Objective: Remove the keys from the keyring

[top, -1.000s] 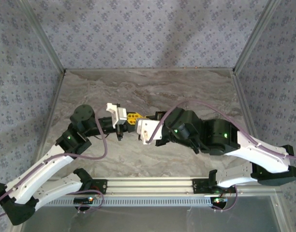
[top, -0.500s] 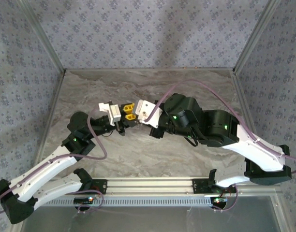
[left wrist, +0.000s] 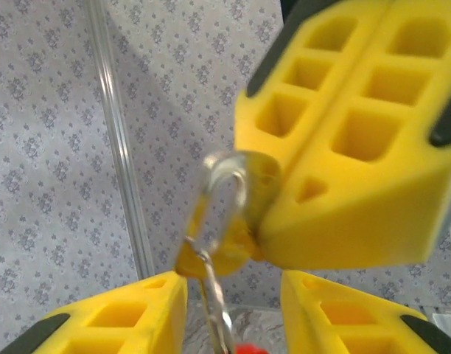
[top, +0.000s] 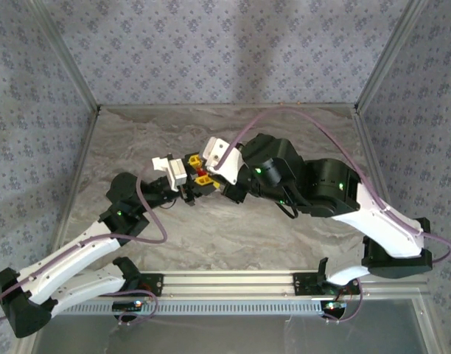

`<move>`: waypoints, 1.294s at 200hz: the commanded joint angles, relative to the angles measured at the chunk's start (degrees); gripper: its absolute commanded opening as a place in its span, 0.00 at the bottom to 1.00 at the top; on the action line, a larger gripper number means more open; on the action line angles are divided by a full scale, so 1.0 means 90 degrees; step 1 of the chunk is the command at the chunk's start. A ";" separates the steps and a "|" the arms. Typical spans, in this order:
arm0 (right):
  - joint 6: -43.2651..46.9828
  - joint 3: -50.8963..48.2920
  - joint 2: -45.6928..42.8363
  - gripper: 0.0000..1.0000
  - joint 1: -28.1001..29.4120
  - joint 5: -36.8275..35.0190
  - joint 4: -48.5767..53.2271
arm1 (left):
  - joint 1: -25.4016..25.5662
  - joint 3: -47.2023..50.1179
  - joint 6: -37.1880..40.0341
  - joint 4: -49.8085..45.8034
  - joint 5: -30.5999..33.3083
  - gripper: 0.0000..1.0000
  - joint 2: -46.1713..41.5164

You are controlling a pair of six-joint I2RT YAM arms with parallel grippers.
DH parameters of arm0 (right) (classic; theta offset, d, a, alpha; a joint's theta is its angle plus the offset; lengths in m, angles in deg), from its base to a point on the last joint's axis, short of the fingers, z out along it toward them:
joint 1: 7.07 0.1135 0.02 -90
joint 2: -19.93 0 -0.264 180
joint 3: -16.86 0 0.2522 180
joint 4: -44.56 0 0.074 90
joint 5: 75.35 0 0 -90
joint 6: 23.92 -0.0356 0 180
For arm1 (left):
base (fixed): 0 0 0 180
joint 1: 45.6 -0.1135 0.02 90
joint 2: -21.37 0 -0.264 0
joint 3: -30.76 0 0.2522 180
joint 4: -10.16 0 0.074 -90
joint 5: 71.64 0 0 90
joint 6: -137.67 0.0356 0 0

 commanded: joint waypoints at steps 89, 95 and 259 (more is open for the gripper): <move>-0.1012 0.1059 0.0558 0.00 -0.0539 0.0191 0.1564 | 0.0042 0.0586 -0.0037 0.1021 0.0819 0.47 0.0103; -0.1025 0.1060 0.0558 0.00 -0.0542 0.0218 0.1554 | 0.0041 0.0569 -0.0010 0.1043 0.0843 0.47 0.0128; -0.1248 0.0892 0.0348 0.00 -0.0630 0.0562 0.1292 | 0.0021 0.0144 0.0318 0.1651 0.0755 0.30 0.0675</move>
